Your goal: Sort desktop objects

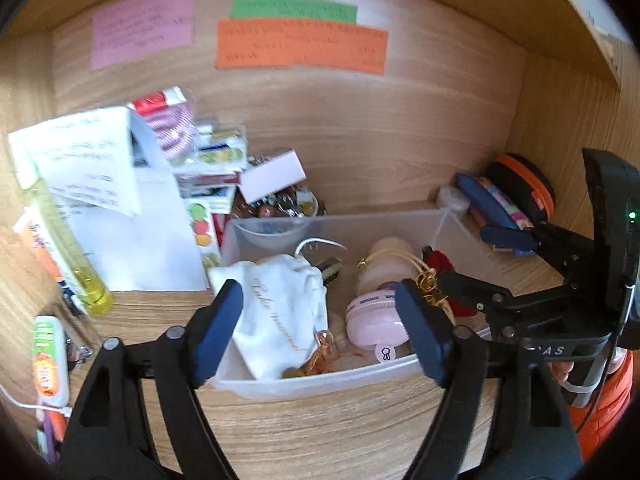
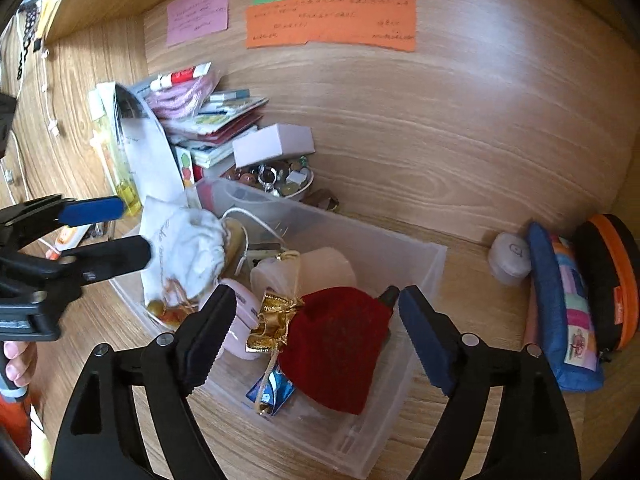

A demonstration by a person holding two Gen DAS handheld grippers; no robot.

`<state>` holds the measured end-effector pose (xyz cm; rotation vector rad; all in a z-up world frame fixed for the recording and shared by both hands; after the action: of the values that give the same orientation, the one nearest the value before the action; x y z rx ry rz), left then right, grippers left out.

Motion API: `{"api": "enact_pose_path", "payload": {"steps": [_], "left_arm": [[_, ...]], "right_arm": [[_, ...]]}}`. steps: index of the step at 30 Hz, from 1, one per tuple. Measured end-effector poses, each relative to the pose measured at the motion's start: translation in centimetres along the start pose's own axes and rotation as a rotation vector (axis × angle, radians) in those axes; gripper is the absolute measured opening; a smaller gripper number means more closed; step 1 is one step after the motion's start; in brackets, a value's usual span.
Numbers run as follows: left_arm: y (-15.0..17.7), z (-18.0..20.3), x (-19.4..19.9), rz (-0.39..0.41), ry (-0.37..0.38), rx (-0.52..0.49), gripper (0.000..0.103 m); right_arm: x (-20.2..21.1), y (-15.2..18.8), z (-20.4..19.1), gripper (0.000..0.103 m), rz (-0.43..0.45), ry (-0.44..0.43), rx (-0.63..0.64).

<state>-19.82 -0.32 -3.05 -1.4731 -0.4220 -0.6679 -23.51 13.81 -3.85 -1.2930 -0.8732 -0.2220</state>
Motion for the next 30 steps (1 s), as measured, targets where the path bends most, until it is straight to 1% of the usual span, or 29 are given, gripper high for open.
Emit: {"api": "enact_pose_path", "payload": {"steps": [2, 4, 6, 9, 10, 11, 15, 19, 24, 30], "left_arm": [[-0.1, -0.4, 1.3, 0.026, -0.027, 0.017, 0.094], [0.0, -0.6, 2.5, 0.053, -0.045, 0.026, 0.095], [0.0, -0.5, 3.4, 0.066, -0.047, 0.028, 0.095], [0.3, -0.4, 4.9, 0.084, -0.051, 0.032, 0.097], [0.5, -0.3, 5.4, 0.091, -0.054, 0.031, 0.098], [0.7, -0.2, 5.9, 0.098, -0.055, 0.031, 0.098], [1.4, 0.2, 7.8, 0.127, -0.050, 0.041, 0.100], [2.4, 0.6, 9.3, 0.153, -0.074, 0.047, 0.101], [3.6, 1.7, 11.0, 0.186, -0.106, 0.025, 0.101], [4.9, 2.4, 12.4, 0.218, -0.111, 0.026, 0.102]], "right_arm": [[1.0, -0.3, -0.1, 0.083, 0.017, 0.014, -0.004], [2.1, -0.4, -0.4, 0.084, 0.039, 0.024, -0.003], [3.1, -0.6, -0.7, 0.085, 0.055, 0.025, -0.007], [5.1, -0.7, -1.0, 0.096, 0.091, 0.032, -0.022], [5.9, -0.7, -1.2, 0.101, 0.108, 0.036, -0.026], [6.8, -0.8, -1.5, 0.103, 0.130, 0.042, -0.028], [9.6, -0.6, -2.5, 0.103, 0.183, 0.056, -0.021], [11.8, 0.5, -3.8, 0.103, 0.217, 0.060, -0.024], [13.5, 2.3, -4.5, 0.103, 0.244, 0.088, -0.045], [14.5, 4.1, -4.9, 0.103, 0.255, 0.119, -0.091]]}}
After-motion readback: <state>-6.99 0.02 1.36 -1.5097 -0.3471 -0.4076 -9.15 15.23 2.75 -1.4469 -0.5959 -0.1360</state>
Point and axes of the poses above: each gripper's, at about its wrist camera, not at the fingertips, and x roughly against the way its jaws point, z to its right, y to its underside, the point moved 6 cm from there along -x, roughly the way its jaws point, and after that the axes turned 2 degrees about -z, right-handed, at the moved point
